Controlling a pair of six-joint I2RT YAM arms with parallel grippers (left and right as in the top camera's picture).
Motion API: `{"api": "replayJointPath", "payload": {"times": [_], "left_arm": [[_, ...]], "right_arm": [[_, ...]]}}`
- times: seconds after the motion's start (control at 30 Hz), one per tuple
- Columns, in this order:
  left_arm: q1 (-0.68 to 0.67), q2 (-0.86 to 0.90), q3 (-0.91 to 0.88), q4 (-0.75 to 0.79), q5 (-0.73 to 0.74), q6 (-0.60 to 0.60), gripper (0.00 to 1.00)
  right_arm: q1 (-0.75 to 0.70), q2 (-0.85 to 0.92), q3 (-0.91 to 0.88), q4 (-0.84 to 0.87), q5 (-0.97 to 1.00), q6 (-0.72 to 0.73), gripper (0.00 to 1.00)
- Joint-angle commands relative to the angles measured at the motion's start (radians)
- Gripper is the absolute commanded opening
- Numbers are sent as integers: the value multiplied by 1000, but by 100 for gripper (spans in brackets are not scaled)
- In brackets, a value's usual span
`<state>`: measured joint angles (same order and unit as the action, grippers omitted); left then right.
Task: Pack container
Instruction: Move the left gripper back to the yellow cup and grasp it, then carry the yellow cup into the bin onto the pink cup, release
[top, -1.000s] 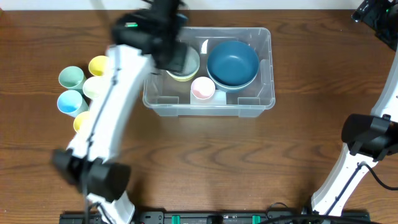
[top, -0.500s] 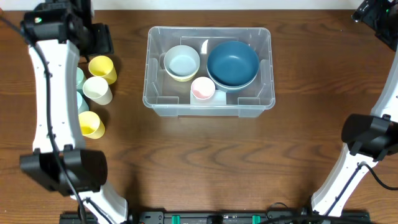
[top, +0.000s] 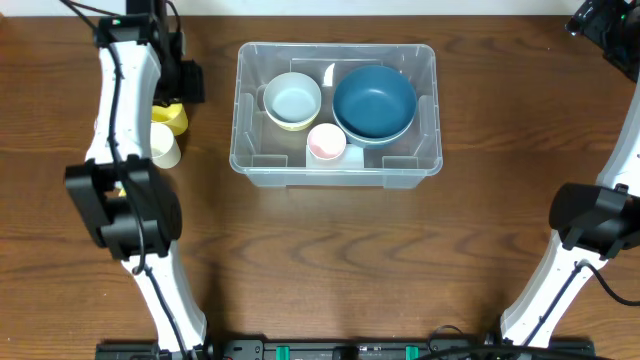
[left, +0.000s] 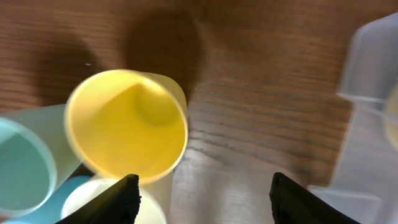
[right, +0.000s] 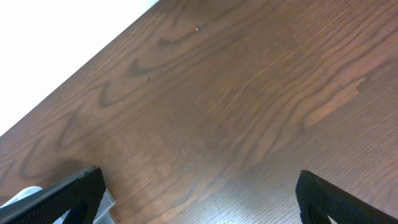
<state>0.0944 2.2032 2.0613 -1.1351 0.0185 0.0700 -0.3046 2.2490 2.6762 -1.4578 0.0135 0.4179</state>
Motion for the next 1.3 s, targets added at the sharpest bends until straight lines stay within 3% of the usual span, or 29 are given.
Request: {"api": "replayJointPath", "payload": {"times": [0.0, 0.1, 0.5, 0.57, 0.6, 0.67, 0.73, 0.97, 1.17, 1.27], "left_arm": [[1, 34, 5, 11, -5, 24, 61], [1, 58, 5, 19, -5, 24, 51], [1, 127, 3, 41, -13, 24, 49], [1, 127, 3, 42, -16, 27, 37], [1, 127, 3, 42, -24, 27, 24], [1, 127, 3, 39, -42, 27, 10], [1, 123, 4, 29, -51, 18, 6], [0, 9, 8, 4, -58, -42, 6], [-12, -237, 8, 23, -55, -72, 6], [-44, -357, 8, 41, 20, -71, 6]], "right_arm": [[-2, -36, 2, -2, -3, 15, 99], [-2, -36, 2, -2, -3, 15, 99], [-2, -36, 2, -2, -3, 15, 99], [-2, -36, 2, -2, -3, 15, 99], [-2, -36, 2, -2, -3, 15, 99], [-2, -36, 2, -2, -3, 15, 99], [-2, -36, 2, -2, -3, 15, 99], [-2, -36, 2, -2, -3, 15, 99], [-2, -36, 2, -2, -3, 15, 99], [-2, -36, 2, -2, -3, 15, 99]]}}
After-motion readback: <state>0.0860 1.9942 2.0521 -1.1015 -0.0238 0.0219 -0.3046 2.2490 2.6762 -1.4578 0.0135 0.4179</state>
